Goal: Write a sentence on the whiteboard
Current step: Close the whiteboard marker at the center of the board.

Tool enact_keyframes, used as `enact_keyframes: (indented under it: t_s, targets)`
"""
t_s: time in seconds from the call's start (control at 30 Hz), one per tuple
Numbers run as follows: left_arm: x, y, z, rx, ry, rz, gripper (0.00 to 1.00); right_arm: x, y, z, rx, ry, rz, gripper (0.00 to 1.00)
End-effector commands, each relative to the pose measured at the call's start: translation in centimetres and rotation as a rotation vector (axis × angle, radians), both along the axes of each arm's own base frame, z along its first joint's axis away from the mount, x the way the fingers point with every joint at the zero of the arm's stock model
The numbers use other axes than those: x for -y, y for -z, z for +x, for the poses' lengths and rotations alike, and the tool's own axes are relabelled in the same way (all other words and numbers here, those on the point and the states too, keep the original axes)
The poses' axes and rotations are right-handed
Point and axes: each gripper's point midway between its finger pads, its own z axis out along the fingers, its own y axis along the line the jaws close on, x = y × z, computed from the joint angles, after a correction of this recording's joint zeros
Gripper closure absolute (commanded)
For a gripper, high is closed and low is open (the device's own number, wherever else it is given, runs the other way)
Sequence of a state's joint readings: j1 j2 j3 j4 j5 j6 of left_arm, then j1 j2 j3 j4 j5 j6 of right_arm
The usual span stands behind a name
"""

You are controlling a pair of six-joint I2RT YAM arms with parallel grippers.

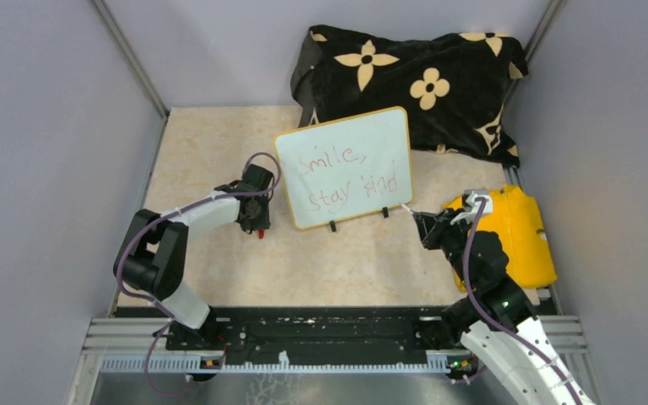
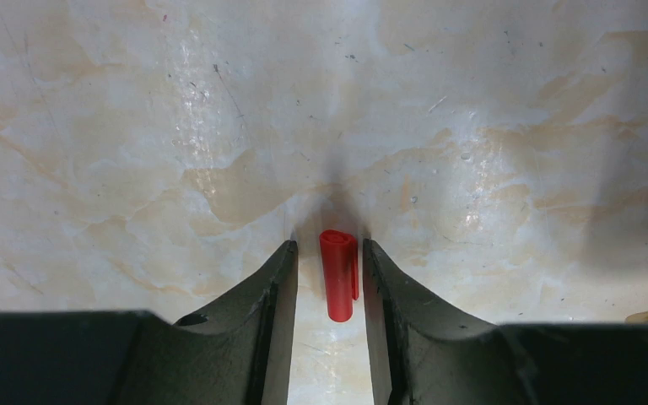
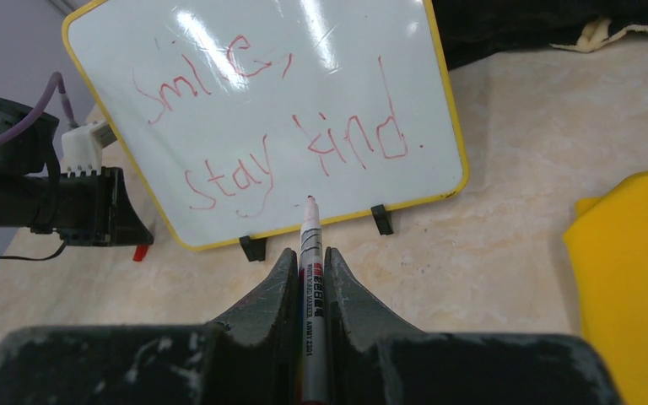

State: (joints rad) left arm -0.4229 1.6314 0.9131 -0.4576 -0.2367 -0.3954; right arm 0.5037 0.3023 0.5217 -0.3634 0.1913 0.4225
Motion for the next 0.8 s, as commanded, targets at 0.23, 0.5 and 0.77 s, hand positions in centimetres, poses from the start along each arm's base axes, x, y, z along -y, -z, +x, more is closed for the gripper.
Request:
enact_keyframes:
  t_s: [0.23, 0.5, 0.77]
  targets:
    - [-1.94, 3.31, -5.12, -0.216, 0.015, 0.071, 0.69, -0.19, -1.38, 0.03, 0.047, -0.002, 0.029, 1.0]
    - [-1.86, 3.35, -5.14, -0.216, 0.017, 0.066, 0.75, -0.08, -1.5, -0.05, 0.053, 0.001, 0.032, 1.0]
    - [-1.97, 3.03, -5.51, -0.214, -0.001, 0.061, 0.61, -0.06, -1.5, -0.04, 0.053, 0.002, 0.032, 1.0]
